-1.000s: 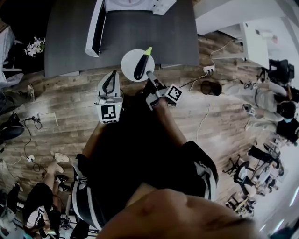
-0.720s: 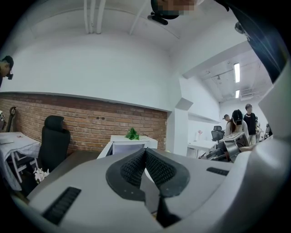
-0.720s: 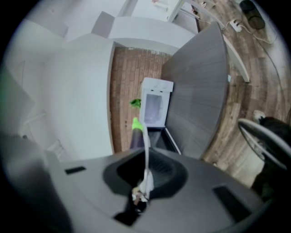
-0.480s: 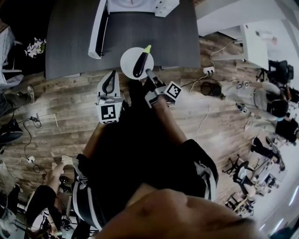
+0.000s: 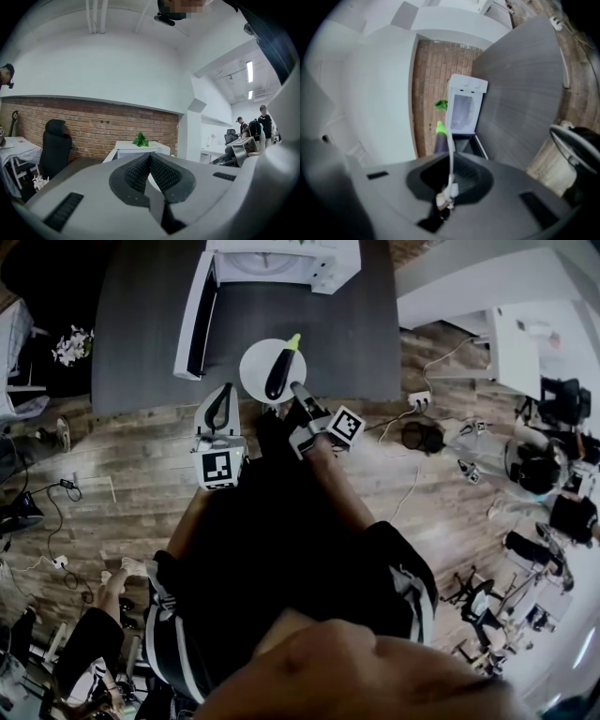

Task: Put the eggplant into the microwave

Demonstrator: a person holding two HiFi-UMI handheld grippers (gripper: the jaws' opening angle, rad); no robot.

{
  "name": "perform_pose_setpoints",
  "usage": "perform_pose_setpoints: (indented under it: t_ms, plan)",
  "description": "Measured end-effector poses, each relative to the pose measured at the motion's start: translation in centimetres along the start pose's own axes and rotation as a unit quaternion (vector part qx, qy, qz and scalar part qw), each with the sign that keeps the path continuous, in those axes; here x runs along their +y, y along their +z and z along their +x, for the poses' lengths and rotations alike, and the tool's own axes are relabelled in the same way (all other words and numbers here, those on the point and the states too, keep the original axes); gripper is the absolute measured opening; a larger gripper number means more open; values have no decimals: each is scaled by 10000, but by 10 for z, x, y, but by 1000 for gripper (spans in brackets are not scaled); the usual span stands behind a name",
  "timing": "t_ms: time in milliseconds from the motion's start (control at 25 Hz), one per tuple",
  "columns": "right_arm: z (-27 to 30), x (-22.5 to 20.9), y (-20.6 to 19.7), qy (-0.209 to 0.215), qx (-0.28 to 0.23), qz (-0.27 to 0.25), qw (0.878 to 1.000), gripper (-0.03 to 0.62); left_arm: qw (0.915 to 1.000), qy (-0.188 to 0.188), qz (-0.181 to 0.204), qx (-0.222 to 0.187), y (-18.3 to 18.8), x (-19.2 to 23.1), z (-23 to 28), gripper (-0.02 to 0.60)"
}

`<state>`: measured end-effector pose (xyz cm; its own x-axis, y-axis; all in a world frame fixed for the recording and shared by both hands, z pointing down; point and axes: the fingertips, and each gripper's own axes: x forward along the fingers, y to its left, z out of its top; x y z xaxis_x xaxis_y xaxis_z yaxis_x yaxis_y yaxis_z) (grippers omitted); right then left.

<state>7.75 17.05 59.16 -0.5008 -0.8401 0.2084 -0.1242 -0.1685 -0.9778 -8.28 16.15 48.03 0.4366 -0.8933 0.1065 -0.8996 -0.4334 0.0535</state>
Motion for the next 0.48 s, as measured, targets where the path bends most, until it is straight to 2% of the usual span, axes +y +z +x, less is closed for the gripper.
perform_pose_setpoints:
  t_ms: [480]
  plan:
    - [51, 1, 68, -52, 432, -257, 9987, 40, 9992, 361, 145, -6, 11, 2, 81, 37]
